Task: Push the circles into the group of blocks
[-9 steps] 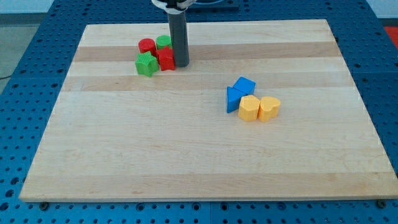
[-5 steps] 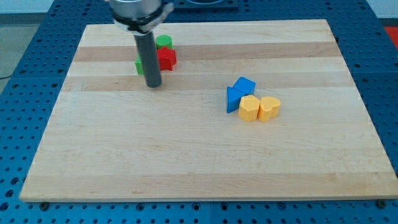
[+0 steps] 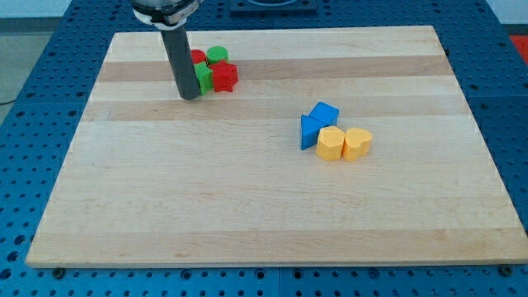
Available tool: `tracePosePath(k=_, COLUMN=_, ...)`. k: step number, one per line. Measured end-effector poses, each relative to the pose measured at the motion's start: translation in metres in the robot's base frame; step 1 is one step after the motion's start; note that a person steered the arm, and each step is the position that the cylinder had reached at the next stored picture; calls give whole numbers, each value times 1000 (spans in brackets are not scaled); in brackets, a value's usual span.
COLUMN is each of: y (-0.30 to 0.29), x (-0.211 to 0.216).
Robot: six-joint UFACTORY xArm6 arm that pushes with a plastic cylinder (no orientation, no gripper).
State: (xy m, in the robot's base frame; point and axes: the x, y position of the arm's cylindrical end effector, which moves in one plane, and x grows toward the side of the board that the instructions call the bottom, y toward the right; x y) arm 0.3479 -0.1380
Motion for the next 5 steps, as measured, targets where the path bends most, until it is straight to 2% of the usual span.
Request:
tracePosePath(k=1, y=0, x=1)
tracePosePath(k=2, y=20, x=26)
tracePosePath(k=3, y=70, x=23)
tracePosePath(k=4, y=147, x=-16)
tracePosePath(k=5, y=205, x=-30)
